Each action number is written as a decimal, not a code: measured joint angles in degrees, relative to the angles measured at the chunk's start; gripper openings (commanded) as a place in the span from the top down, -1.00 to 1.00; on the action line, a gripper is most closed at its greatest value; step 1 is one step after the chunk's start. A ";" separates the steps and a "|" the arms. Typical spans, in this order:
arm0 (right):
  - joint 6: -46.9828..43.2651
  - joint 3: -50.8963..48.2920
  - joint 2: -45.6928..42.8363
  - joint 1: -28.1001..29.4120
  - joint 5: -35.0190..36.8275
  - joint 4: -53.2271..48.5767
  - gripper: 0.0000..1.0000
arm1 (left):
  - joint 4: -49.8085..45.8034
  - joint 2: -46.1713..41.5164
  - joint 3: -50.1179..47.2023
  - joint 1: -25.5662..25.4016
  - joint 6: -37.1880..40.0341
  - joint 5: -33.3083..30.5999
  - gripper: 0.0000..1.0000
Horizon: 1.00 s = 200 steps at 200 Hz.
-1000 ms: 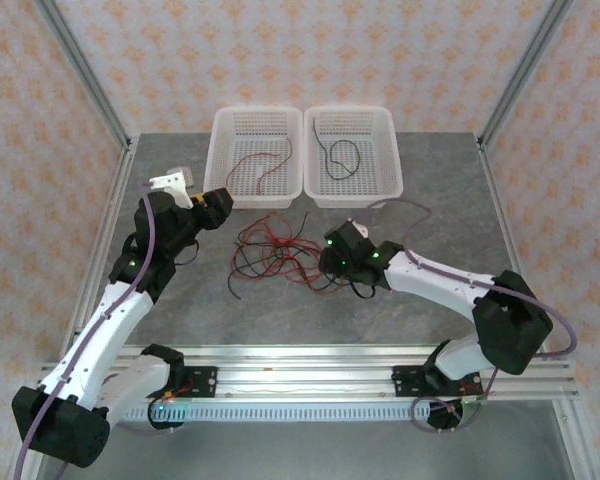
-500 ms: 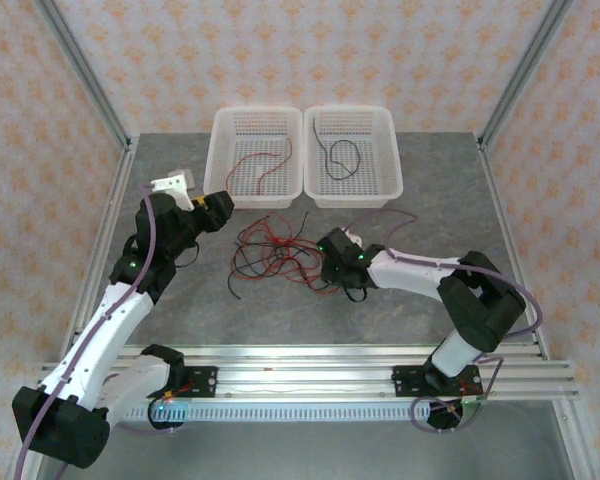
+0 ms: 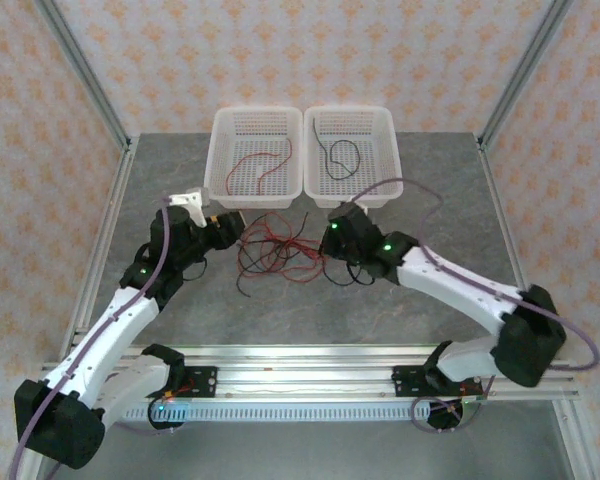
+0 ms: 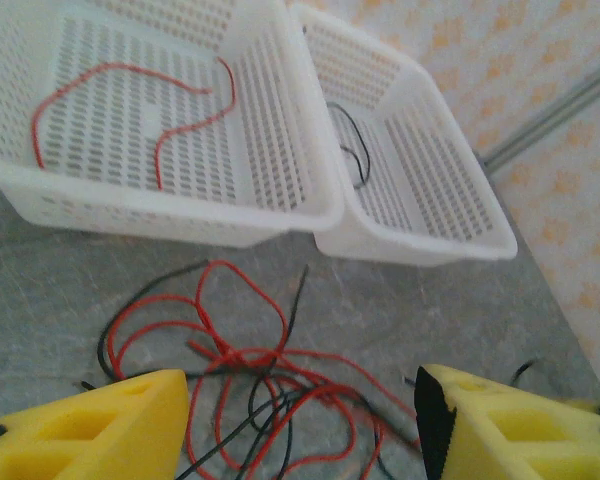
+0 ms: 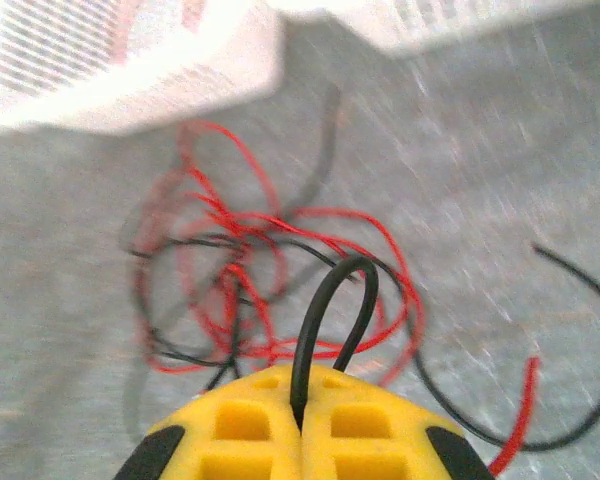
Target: Untangle the cables
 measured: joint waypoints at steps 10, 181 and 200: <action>-1.38 1.16 -3.06 0.00 0.02 0.13 1.00 | 0.70 -0.20 -0.98 -1.40 0.46 0.09 -0.27; -25.62 7.21 -13.55 -1.49 -0.55 11.63 1.00 | 29.07 13.46 -3.91 -32.35 27.61 -20.02 -0.26; -25.59 8.76 -12.15 -2.69 -0.11 12.22 1.00 | 30.58 15.78 -3.91 -32.37 27.56 -20.11 -0.19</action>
